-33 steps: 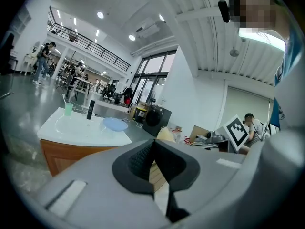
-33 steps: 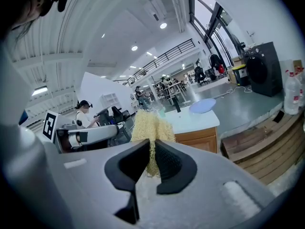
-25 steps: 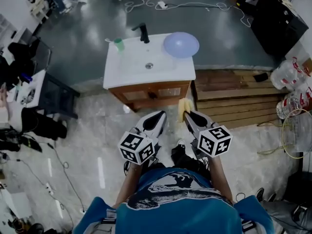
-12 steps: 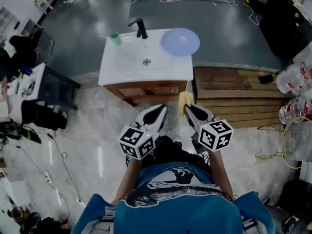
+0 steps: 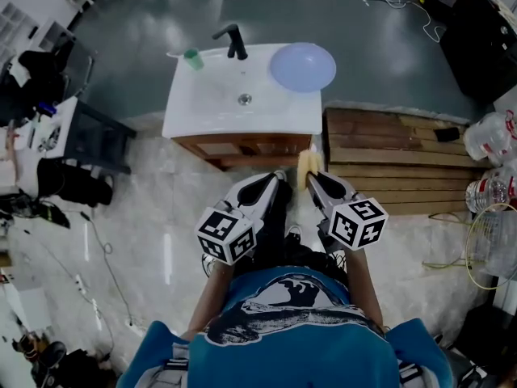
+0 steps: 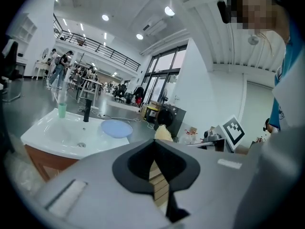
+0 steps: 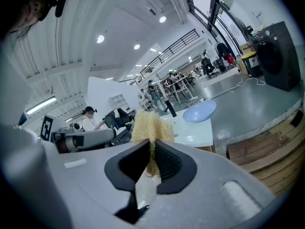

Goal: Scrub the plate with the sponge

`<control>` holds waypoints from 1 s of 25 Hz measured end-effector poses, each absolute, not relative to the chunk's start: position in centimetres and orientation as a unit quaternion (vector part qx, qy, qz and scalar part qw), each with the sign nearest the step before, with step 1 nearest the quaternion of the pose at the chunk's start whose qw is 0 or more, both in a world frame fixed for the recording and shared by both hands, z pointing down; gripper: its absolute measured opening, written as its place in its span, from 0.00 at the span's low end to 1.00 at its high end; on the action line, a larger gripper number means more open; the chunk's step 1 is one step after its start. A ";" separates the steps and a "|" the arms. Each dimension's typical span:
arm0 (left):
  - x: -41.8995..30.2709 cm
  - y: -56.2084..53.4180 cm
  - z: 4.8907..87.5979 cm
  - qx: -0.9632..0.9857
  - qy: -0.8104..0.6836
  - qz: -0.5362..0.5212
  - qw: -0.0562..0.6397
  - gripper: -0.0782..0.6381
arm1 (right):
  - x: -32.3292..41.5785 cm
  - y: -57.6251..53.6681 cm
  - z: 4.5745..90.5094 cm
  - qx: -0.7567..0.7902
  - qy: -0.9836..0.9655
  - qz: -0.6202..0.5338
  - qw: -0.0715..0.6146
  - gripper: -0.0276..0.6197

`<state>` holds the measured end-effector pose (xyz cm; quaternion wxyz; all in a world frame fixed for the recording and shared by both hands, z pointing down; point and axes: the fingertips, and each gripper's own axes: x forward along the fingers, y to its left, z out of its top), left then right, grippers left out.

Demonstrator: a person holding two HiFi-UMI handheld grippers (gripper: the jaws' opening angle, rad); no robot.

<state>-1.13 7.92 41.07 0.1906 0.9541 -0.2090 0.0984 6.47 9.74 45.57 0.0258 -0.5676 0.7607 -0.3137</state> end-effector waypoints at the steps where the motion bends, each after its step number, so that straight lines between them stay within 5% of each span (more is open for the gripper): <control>1: -0.9 7.6 41.1 0.954 -0.209 0.099 0.190 0.12 | 6.8 9.3 45.6 -0.568 0.760 -0.314 0.027 0.09; 25: 5.7 -13.8 44.5 0.951 -0.177 0.134 0.216 0.13 | 14.6 -9.7 46.9 -0.605 0.721 -0.339 -0.002 0.09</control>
